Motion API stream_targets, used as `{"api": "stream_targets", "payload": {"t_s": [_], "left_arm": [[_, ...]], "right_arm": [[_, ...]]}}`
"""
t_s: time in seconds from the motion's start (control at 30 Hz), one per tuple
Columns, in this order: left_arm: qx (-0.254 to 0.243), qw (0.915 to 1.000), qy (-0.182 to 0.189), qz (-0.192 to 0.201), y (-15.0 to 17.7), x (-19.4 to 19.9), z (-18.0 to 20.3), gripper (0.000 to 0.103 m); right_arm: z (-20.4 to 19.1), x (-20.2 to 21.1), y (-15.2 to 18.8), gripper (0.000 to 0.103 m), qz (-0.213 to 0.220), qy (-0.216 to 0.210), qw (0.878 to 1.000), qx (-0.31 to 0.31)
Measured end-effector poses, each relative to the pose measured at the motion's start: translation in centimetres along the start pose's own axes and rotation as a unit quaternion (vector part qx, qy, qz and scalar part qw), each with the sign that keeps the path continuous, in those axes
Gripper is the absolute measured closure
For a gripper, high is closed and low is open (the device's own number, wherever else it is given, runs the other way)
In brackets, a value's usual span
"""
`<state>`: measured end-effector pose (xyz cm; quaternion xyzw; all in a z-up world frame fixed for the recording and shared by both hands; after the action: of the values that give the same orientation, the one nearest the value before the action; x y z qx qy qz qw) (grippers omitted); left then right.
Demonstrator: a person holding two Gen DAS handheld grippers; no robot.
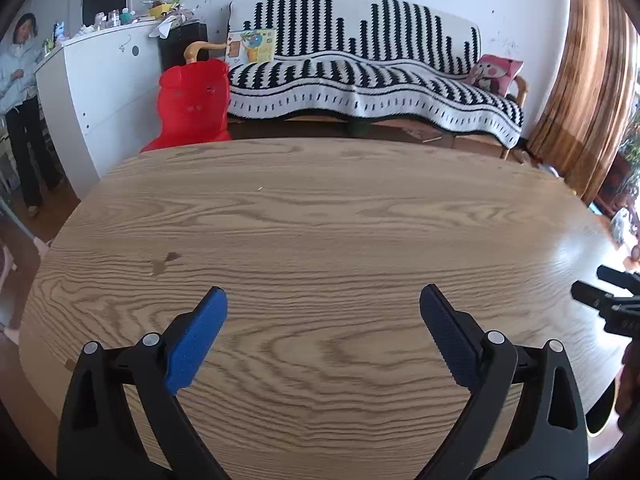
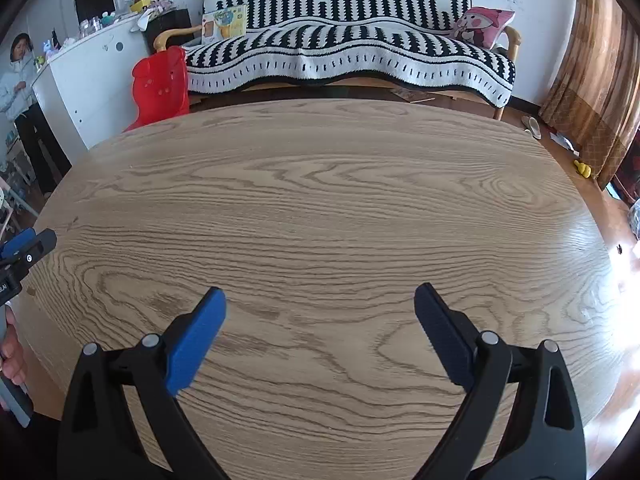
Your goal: Collect trash
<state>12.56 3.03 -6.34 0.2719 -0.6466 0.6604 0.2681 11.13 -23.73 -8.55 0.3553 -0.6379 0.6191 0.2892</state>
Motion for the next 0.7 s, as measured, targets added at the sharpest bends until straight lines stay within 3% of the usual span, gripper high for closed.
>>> {"api": "stream_targets", "payload": {"t_s": [0.7], "left_arm": [[-0.014,0.9997,0.018,-0.009,0.9,-0.5,2.1,0.009]], "right_arm": [[0.8,-1.7,0.4,0.011,-0.010,0.011,1.000,-0.003]]}}
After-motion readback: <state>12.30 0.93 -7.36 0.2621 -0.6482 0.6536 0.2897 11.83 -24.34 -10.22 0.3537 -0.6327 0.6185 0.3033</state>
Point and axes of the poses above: each gripper's, at about its wrist camera, not at the fingertips, and x roughly against the way its jaws point, z to its right, y to its underside, the point moved 9 cm from there along -x, roughly the way its jaws point
